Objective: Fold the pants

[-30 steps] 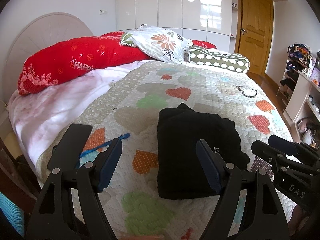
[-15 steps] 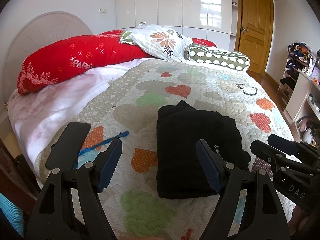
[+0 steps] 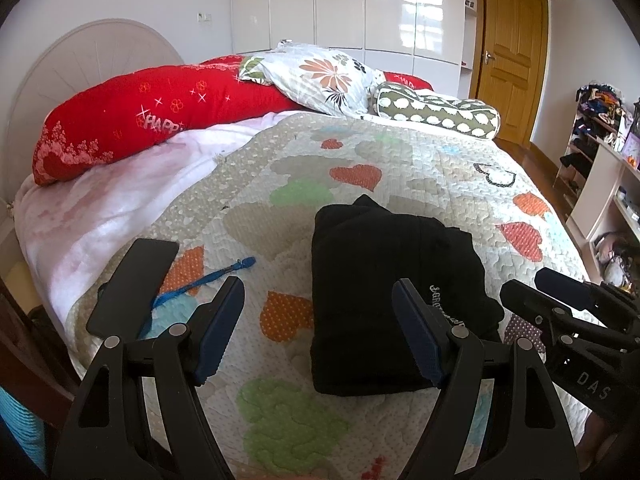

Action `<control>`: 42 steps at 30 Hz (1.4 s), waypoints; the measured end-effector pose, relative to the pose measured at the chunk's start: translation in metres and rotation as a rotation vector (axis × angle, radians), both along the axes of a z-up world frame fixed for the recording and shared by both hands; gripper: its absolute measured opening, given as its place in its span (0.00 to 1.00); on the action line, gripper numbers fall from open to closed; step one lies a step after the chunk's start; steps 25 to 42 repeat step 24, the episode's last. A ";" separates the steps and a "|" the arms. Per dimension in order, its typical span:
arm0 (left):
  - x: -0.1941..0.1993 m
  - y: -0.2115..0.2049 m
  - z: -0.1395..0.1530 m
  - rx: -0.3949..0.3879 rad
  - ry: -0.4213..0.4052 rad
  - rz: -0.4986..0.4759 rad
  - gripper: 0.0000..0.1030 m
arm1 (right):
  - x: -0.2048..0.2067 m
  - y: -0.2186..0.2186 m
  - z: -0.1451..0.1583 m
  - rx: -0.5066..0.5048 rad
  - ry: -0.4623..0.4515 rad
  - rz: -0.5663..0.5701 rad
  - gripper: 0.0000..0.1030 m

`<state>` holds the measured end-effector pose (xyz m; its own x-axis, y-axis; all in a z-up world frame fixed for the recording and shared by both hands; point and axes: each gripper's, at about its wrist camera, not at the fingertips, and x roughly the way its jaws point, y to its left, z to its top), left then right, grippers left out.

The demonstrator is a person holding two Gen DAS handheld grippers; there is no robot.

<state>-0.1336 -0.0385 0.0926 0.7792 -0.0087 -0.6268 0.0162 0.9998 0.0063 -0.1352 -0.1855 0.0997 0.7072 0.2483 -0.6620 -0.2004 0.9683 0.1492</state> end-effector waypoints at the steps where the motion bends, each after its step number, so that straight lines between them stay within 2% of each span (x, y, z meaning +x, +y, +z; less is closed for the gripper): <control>1: 0.000 0.000 0.000 0.000 0.000 0.000 0.75 | 0.000 0.000 0.000 0.000 0.000 0.000 0.47; 42: 0.001 0.000 -0.002 -0.008 0.005 -0.004 0.75 | 0.002 -0.001 -0.004 -0.007 0.012 -0.005 0.47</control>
